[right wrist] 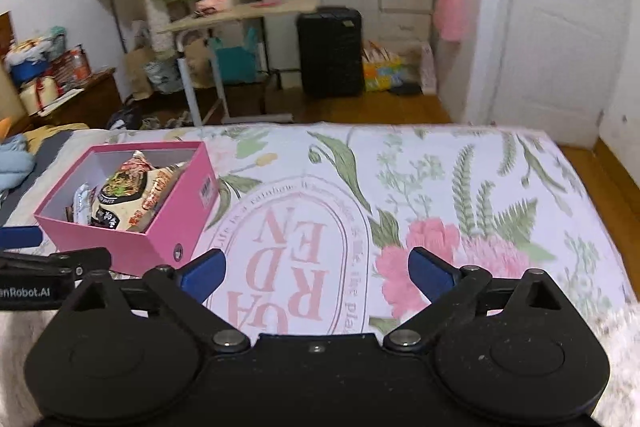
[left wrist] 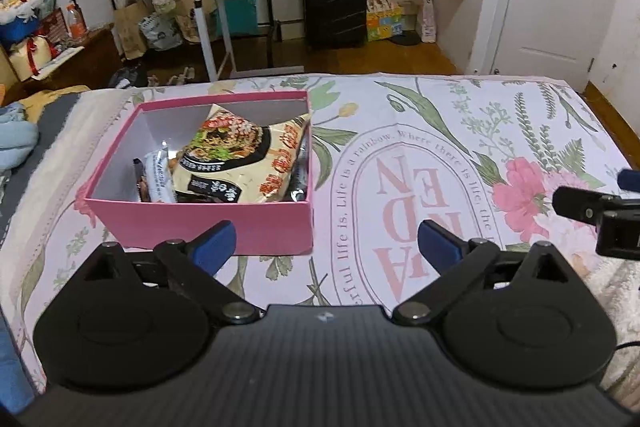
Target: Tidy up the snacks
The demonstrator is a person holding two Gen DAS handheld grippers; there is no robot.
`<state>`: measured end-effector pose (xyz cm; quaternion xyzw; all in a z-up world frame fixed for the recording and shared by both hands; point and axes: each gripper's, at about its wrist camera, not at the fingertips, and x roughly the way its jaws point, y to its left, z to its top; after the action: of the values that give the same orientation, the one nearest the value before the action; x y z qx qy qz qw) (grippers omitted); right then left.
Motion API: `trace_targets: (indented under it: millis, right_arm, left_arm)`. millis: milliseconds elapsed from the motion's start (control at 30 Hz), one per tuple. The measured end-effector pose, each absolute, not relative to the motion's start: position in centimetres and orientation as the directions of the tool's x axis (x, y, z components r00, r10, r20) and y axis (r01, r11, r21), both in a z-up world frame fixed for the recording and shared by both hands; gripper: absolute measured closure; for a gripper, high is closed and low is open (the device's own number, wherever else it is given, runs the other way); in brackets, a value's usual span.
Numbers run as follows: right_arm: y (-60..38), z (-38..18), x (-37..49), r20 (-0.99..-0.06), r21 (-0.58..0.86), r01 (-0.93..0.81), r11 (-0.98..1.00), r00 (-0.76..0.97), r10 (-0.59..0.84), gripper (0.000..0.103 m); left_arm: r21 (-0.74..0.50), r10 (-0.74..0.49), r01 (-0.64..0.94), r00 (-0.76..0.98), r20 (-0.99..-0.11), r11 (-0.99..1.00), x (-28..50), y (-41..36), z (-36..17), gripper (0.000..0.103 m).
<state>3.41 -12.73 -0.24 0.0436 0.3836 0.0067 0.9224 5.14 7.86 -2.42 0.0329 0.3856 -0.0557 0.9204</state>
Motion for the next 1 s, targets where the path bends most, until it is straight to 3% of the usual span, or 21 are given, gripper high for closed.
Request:
trace_targets:
  millis: [200,600,1000]
  right_arm:
    - [-14.0,0.2,3.2,-0.744,0.171,0.063,0.983,0.663,0.087,0.004]
    - [-12.8,1.5,1.4,-0.678,-0.006,0.052,0.999,0.733,-0.042,0.004]
    - [-13.1,0.8,1.1,-0.675,0.011,0.049,0.999,0.737,-0.029,0.004]
  left_arm:
    - [0.037,-0.062,0.122,0.717,-0.695,0.992,4.1,7.5,-1.6,0.004]
    - [0.056,-0.05,0.126,0.709,-0.704,0.99,2.8,6.4,-0.9,0.004]
    - [0.114,0.026,0.072,0.732,-0.681,0.991,2.2,6.3,-1.7,0.004]
